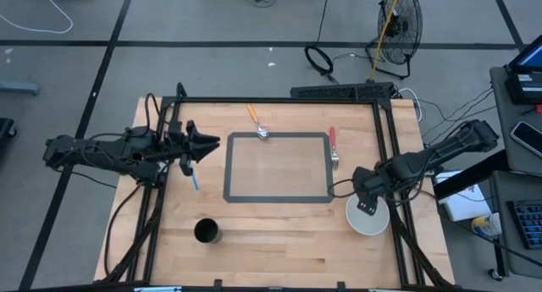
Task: Pick & Place Utensil
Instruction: Put the white bowl on the table mat
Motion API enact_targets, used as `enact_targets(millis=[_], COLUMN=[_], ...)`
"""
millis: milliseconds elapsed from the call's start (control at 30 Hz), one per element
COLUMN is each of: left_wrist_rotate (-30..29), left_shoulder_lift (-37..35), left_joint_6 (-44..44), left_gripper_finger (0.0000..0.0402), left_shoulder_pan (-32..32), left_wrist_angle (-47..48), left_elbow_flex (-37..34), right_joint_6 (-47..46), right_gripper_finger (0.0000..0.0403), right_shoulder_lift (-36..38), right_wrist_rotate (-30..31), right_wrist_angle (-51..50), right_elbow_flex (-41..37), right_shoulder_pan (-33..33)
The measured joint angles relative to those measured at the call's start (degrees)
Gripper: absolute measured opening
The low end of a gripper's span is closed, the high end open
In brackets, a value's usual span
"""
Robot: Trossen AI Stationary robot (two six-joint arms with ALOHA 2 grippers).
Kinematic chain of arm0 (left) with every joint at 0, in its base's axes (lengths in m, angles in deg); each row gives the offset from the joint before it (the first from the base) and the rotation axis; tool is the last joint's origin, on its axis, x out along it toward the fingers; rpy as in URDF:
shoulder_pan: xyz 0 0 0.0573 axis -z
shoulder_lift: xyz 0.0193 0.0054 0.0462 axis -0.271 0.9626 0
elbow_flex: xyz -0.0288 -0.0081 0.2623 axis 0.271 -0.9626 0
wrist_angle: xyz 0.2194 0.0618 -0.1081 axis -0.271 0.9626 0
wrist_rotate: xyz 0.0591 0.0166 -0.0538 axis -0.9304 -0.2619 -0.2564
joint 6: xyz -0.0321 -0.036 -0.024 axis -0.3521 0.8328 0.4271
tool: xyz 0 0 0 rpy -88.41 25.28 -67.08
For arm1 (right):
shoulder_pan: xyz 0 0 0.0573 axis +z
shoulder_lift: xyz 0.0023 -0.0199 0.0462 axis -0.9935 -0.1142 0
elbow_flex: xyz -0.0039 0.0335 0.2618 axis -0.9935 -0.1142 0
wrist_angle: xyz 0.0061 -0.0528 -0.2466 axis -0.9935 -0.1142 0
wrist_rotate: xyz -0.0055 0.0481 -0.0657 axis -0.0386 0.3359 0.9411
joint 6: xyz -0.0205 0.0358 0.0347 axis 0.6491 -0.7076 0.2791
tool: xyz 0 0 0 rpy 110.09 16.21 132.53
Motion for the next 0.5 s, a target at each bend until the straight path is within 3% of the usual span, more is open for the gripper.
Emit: enact_targets(millis=[267, 500], left_wrist_rotate=[-1.45, -1.43], left_shoulder_lift=[0.07, 0.07], left_joint_6=[0.07, 1.62], left_gripper_finger=[0.0113, 0.0113], left_shoulder_pan=[-0.02, -0.02], left_wrist_angle=[0.02, 0.07], left_elbow_flex=[0.0, 0.0], right_joint_6=[11.34, 24.44], right_gripper_finger=[0.0254, 0.0254], right_shoulder_lift=[-5.66, -5.1], right_wrist_rotate=[0.16, 4.4], right_wrist_angle=[-0.76, -1.29], right_elbow_flex=[2.28, 4.74], right_shoulder_pan=[-2.41, -4.65])
